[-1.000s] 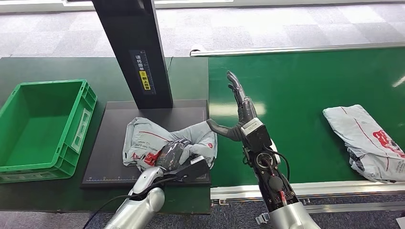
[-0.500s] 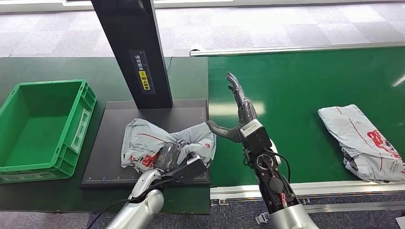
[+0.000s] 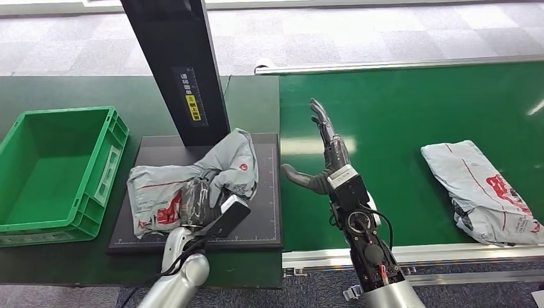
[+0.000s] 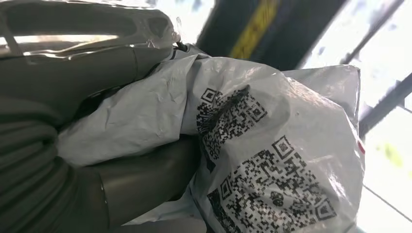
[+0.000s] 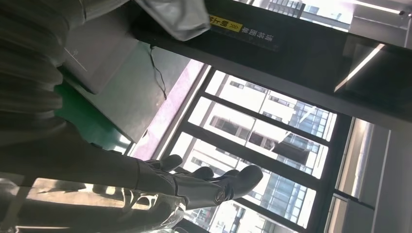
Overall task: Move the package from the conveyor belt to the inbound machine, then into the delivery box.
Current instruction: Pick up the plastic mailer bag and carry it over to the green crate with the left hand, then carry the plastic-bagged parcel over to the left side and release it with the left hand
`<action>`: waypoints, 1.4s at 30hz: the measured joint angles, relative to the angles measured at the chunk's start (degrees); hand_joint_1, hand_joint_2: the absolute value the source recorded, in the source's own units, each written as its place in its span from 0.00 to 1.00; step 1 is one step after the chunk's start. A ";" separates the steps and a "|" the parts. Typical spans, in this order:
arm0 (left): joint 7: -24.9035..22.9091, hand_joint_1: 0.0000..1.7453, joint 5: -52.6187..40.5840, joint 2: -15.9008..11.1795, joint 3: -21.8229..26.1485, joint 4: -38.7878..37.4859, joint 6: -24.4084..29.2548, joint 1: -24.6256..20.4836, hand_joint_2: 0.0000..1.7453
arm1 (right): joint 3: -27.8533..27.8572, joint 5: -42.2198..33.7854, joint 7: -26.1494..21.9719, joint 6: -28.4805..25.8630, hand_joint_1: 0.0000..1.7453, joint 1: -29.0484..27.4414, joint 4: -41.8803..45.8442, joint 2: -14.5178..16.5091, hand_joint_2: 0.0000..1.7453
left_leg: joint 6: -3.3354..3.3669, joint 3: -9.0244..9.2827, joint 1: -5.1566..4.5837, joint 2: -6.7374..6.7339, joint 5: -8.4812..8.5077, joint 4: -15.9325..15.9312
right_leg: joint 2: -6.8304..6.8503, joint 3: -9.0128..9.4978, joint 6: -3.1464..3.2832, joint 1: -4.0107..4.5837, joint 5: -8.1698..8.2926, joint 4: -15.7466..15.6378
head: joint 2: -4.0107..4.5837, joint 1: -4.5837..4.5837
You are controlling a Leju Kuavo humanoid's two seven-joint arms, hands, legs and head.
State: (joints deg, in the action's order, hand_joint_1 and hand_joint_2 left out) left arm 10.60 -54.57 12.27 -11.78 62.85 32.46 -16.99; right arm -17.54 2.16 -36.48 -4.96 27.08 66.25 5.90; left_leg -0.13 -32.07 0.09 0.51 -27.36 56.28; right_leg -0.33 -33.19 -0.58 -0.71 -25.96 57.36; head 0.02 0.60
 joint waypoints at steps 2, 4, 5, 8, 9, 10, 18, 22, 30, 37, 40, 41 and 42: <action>-0.14 1.00 -3.67 -1.04 1.57 3.08 4.14 0.23 1.00 | 0.01 -0.02 -0.22 -0.08 0.00 -0.02 0.04 -0.13 1.00 | -0.01 -0.02 0.01 0.00 0.00 0.00 | 0.00 -0.01 0.00 0.02 0.00 0.01 | 0.00 0.01; 0.23 1.00 -7.73 -1.86 3.86 6.62 5.33 0.45 1.00 | -0.03 -0.11 -0.71 -0.25 0.00 0.18 -0.11 -0.19 1.00 | -0.01 -0.04 0.02 0.00 0.01 -0.01 | 0.00 -0.01 0.00 0.03 0.00 0.01 | 0.00 0.00; 0.59 1.00 -9.73 -2.15 5.28 8.42 5.39 0.52 1.00 | -0.06 -0.20 -0.98 -0.37 0.00 0.37 -0.27 -0.19 1.00 | -0.01 -0.04 0.03 0.00 0.01 -0.01 | 0.00 -0.01 0.00 0.03 0.00 0.02 | 0.00 0.00; 1.88 1.00 -14.51 -2.86 10.43 12.58 5.42 -0.26 1.00 | -0.31 -0.57 -1.50 -0.94 0.00 1.07 -0.92 -0.19 1.00 | -0.02 -0.03 0.06 -0.02 0.03 -0.01 | 0.00 -0.02 0.01 0.03 0.00 0.02 | 0.00 0.00; 2.28 1.00 -15.79 -3.23 12.42 13.35 5.42 -1.07 1.00 | -0.43 -0.78 -1.68 -1.20 0.00 1.21 -1.13 -0.20 1.00 | -0.02 -0.03 0.06 -0.01 0.04 -0.01 | 0.01 -0.03 0.01 0.03 0.00 0.02 | 0.00 -0.01; 2.61 1.00 -16.83 -3.67 14.39 13.82 5.42 -2.10 1.00 | -0.58 -1.00 -1.87 -1.45 0.00 1.27 -1.31 -0.21 1.00 | -0.03 -0.03 0.06 -0.01 0.04 -0.01 | 0.01 -0.03 0.02 0.04 0.01 0.02 | 0.00 -0.01; -2.44 1.00 -28.01 -8.15 24.42 11.25 5.42 -13.10 1.00 | -1.26 -2.08 -2.54 -2.43 0.00 0.18 -1.60 -0.80 1.00 | -0.04 -0.03 0.07 -0.01 0.08 0.00 | 0.01 -0.05 0.03 0.04 0.02 0.02 | 0.00 -0.01; -17.62 1.00 -34.16 -13.27 21.80 1.92 5.08 -20.78 1.00 | -1.28 -2.06 -2.73 -2.68 0.00 -0.63 -1.57 -1.00 1.00 | -0.06 -0.02 0.06 -0.07 0.09 0.01 | -0.03 -0.14 0.06 0.05 0.05 0.02 | 0.00 -0.01; -40.37 1.00 -33.36 -24.61 8.52 -27.40 -10.17 -38.19 1.00 | -1.33 -0.32 -2.66 -1.59 0.00 -1.05 -1.81 -1.32 1.00 | -0.13 -0.08 0.09 -0.74 0.11 0.00 | -0.68 -0.33 0.21 0.12 0.19 0.15 | 0.00 0.00; -41.09 1.00 -32.06 -28.12 8.50 -36.76 -12.02 -42.20 1.00 | -1.67 -0.07 -2.62 -1.07 0.00 -0.85 -2.29 -1.26 1.00 | -0.15 -0.28 0.10 -0.59 0.09 0.00 | -0.59 -0.45 0.23 0.13 0.15 0.15 | 0.00 -0.03; -42.90 1.00 -30.47 -29.69 9.85 -39.43 -17.71 -43.28 1.00 | -2.24 0.26 -2.55 -0.46 0.00 -0.52 -2.93 -1.01 1.00 | -0.15 -0.29 0.10 -0.77 0.09 -0.01 | -0.71 -0.52 0.25 0.13 0.18 0.15 | 0.00 -0.03; -43.37 1.00 -30.22 -30.32 10.39 -40.22 -19.38 -43.57 1.00 | -2.45 0.38 -2.51 -0.26 0.00 -0.41 -3.23 -0.90 1.00 | -0.16 -0.29 0.10 -0.79 0.09 -0.01 | -0.73 -0.54 0.26 0.13 0.19 0.15 | 0.00 -0.03; -43.77 1.00 -30.01 -30.93 10.91 -40.89 -20.67 -43.82 1.00 | -2.62 0.49 -2.48 -0.13 0.00 -0.29 -3.53 -0.77 1.00 | -0.16 -0.29 0.10 -0.77 0.09 -0.01 | -0.72 -0.56 0.26 0.14 0.19 0.15 | 0.00 -0.02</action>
State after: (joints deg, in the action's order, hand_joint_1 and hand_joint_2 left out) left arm -33.17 -84.59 -18.66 -0.87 21.96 11.79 -60.81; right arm -20.16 2.64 -38.97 -5.09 26.79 62.72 5.14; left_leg -0.29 -32.36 0.19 -0.25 -27.26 56.27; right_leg -1.05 -33.75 -0.32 -0.57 -25.77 57.51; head 0.02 0.58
